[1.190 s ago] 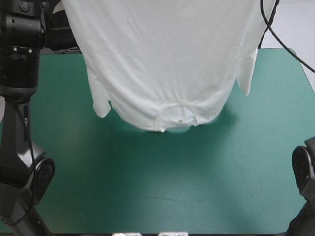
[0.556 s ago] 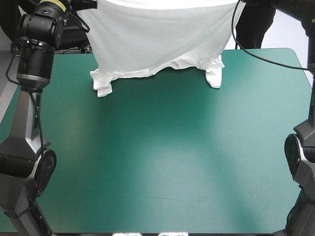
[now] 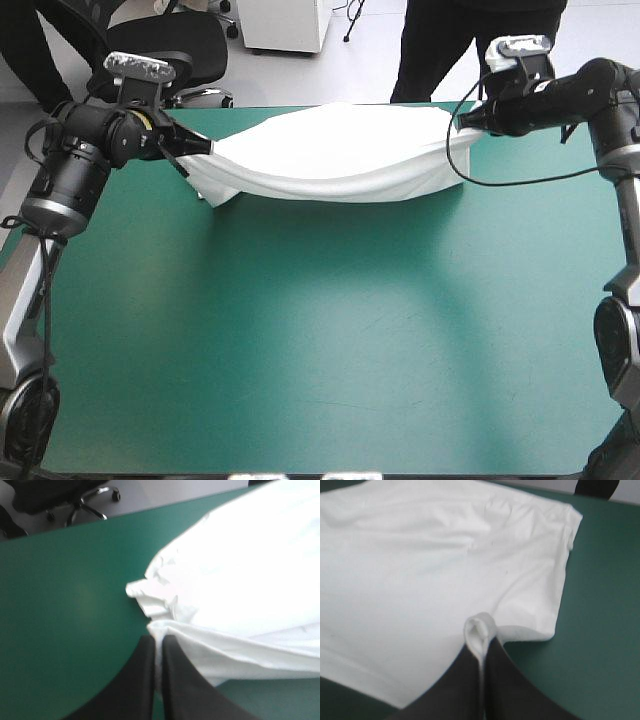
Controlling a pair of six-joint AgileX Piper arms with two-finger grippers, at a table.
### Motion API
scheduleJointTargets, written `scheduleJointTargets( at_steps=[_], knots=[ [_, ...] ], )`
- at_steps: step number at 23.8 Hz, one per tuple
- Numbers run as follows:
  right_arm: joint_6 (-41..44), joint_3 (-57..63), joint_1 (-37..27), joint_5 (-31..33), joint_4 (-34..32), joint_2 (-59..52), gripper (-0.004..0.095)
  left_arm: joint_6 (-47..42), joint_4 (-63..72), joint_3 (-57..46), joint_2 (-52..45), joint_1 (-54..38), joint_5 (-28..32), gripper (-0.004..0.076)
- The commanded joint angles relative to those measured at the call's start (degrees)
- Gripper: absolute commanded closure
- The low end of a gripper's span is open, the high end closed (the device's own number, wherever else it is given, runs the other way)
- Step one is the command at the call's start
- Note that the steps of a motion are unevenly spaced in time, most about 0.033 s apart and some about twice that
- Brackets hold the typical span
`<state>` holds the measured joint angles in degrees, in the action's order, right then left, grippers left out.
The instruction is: Fold the cloth
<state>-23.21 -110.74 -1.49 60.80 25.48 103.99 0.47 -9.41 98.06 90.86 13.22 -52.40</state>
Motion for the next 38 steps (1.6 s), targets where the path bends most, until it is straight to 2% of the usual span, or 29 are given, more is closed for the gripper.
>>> scheduleJointTargets(
  at_steps=[1, 12, 18, 28, 38],
  knots=[
    [-1.9, 7.5, 1.1, -1.1, -0.9, -7.1, 0.0924, 0.1, 2.5, -4.8, -6.6, -0.1, 0.9, 0.0741],
    [0.1, 33.6, 9.2, -1.1, -11.8, -18.7, 0.0923, 0.8, 7.1, -26.4, -19.1, -0.1, -1.5, 0.0741],
    [1.7, 46.3, 9.7, 0.0, -11.9, -26.8, 0.0923, 0.8, 9.4, -48.0, -31.5, -0.1, -1.8, 0.0741],
    [4.1, 63.0, 13.2, 3.4, -11.7, -36.1, 0.0923, 0.8, 12.8, -59.7, -40.2, -0.1, -5.4, 0.0741],
    [5.1, 68.8, 13.6, 4.1, -11.7, -38.5, 0.0923, 0.8, 14.8, -65.1, -43.0, -0.1, -7.9, 0.0741]
  ],
)
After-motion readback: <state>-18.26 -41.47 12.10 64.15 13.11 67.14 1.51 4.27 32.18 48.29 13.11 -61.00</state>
